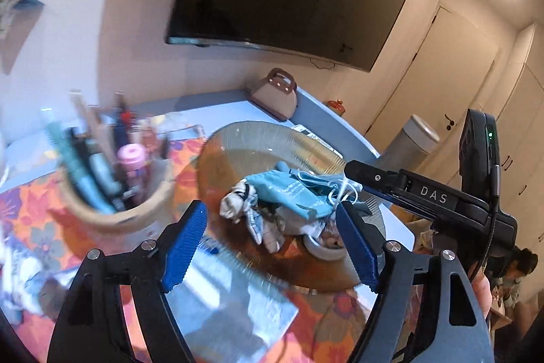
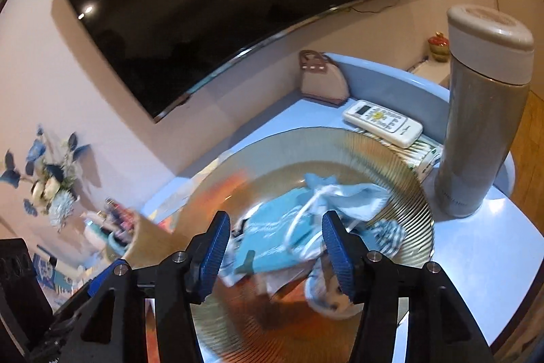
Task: Organize soft objects
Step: 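Carry the mask and white item to the glass plate and open both tools, then move both open tools back over the tablecloth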
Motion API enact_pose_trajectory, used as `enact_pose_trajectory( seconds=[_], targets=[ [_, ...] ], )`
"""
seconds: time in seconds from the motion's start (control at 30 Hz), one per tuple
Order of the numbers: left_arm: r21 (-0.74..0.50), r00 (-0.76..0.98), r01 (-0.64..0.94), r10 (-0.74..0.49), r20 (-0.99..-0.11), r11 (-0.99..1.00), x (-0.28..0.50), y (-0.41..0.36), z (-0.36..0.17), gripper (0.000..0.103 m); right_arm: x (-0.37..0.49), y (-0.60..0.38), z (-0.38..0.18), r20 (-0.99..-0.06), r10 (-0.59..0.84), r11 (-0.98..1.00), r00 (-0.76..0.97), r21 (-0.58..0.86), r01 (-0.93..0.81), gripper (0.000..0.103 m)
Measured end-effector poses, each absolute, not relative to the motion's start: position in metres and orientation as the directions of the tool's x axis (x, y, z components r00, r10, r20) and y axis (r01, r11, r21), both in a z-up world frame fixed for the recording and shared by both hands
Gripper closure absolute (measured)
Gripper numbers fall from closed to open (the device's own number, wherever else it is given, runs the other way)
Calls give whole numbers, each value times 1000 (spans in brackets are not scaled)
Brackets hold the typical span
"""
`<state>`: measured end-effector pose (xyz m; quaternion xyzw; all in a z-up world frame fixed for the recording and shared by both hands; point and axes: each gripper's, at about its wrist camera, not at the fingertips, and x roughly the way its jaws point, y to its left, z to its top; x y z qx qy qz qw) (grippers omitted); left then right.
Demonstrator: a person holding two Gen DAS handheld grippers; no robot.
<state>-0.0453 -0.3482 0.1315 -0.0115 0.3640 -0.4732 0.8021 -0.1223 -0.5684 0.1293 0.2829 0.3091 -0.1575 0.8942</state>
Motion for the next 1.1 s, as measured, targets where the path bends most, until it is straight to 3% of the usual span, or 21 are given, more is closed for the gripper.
enact_pose_trajectory(
  seconds=[0.2,0.3,0.5,0.6,0.77,0.8,0.93,1.1],
  targets=[
    [-309,398,732,-749,-530,608,-68,-252,154,26,-129,-521,158,-589,-68,857,805,379,350,48],
    [-352,484,640,-715,-505,683,-74,-178,156,26,-129,-492,171,-564,-43,879,824,371,299,45],
    [-284,651,477,-551,-522,832,-97,-46,160,26,-114,-398,178,-554,14,962,832,235,140,44],
    [-315,704,385,-497,-508,868,-105,12,162,27,-103,-345,163,-573,104,977,813,211,24,44],
    [-293,740,285,-404,-538,913,-97,48,150,26,-82,-264,112,-649,219,975,729,158,-153,42],
    [-280,746,261,-377,-548,924,-93,51,142,21,-76,-248,95,-673,235,972,701,150,-182,42],
    [-231,703,181,-290,-650,956,-65,46,83,18,-56,-228,37,-755,272,961,597,176,-214,41],
    [-166,655,185,-247,-714,969,-51,39,29,18,-46,-235,0,-785,251,966,567,165,-199,40]
  ],
)
